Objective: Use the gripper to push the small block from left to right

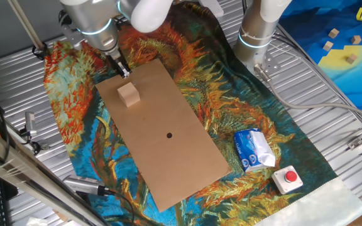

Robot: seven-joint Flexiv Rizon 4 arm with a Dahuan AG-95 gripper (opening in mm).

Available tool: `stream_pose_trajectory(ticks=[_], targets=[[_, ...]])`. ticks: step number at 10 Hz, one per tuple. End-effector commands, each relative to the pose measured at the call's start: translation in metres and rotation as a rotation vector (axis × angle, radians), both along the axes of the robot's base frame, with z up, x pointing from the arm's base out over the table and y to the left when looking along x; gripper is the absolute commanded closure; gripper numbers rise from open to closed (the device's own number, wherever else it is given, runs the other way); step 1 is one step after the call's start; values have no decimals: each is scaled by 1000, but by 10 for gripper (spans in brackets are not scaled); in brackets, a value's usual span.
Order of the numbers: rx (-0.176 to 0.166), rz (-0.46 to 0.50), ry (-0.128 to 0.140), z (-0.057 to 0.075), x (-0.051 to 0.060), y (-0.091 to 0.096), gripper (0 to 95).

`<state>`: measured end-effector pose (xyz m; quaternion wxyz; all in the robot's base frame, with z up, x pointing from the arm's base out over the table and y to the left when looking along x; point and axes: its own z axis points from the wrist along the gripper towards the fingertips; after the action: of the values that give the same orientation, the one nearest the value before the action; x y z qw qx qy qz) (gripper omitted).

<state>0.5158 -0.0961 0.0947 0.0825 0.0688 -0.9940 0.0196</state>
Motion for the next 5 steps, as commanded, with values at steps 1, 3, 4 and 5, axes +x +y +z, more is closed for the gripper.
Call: stream_pose_trajectory(ticks=[1, 3, 4, 5], targets=[[21, 10, -5, -3, -1, -1, 950], [21, 21, -9, -12, 1, -2, 950], [25, 25, -10, -15, 1, -4, 950], [35, 27, -11, -20, -1, -7, 950]])
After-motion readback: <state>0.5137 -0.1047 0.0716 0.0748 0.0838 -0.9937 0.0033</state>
